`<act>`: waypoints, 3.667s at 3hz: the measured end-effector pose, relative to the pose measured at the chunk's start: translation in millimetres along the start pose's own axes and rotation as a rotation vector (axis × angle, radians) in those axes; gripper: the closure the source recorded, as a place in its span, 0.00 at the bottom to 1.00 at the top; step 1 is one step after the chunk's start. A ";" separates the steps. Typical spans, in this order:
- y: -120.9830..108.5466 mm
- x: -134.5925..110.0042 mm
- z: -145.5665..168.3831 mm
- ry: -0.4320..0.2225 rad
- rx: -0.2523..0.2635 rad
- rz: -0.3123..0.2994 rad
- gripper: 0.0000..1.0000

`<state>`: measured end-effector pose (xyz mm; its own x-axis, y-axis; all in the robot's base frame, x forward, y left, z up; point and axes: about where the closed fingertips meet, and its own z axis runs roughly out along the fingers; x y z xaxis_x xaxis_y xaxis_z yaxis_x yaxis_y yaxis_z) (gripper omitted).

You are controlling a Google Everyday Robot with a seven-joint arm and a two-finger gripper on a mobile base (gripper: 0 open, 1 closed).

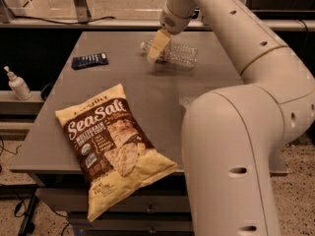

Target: Place water bottle upright

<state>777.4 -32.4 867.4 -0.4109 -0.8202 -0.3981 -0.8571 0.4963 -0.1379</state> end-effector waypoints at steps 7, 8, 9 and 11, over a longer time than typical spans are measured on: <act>-2.7 5.6 -68.4 -0.344 -0.099 0.093 1.00; -12.9 28.7 -102.2 -0.542 -0.132 0.143 1.00; -14.5 38.4 -107.9 -0.559 -0.136 0.161 1.00; -17.7 47.6 -114.3 -0.762 -0.143 0.245 1.00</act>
Offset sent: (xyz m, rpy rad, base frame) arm -0.0088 -0.0153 -0.0264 -0.0628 0.0464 -0.0254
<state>737.5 -112.8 954.6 -0.3117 -0.2485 -0.9171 -0.8228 0.5534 0.1297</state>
